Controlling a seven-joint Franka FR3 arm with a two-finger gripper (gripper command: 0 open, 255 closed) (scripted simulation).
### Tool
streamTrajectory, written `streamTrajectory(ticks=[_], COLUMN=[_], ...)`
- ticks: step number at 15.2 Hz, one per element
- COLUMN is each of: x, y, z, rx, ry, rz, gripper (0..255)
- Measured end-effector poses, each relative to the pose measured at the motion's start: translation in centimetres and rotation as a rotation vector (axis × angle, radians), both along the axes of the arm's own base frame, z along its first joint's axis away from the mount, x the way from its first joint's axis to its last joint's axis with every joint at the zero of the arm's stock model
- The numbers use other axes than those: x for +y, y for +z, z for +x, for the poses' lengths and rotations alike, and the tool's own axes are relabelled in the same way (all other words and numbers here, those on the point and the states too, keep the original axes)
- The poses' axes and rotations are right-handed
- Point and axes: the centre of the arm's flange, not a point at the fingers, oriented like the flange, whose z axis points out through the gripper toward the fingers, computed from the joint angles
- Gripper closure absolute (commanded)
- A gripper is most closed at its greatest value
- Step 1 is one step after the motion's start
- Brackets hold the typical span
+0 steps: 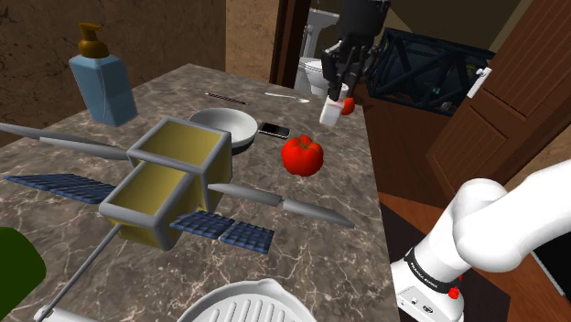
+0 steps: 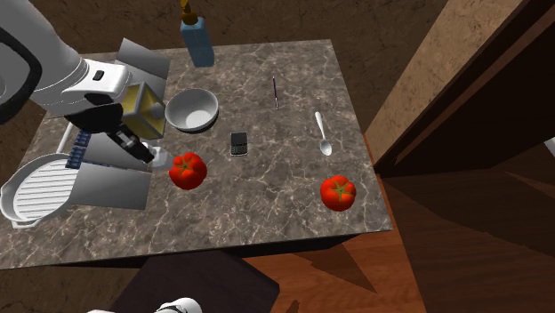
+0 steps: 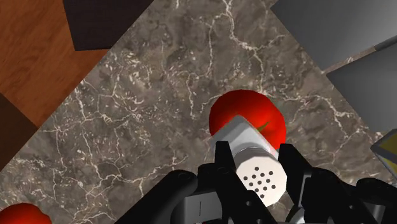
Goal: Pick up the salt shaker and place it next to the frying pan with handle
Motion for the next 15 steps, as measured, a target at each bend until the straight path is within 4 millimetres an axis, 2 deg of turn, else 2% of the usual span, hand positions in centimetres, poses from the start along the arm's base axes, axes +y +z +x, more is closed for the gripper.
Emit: streamTrajectory(ticks=[15], x=[14.6], y=[-0.1], z=[-13.5], rx=[0.000], ry=[0.000], rz=[-0.001], gripper=[255])
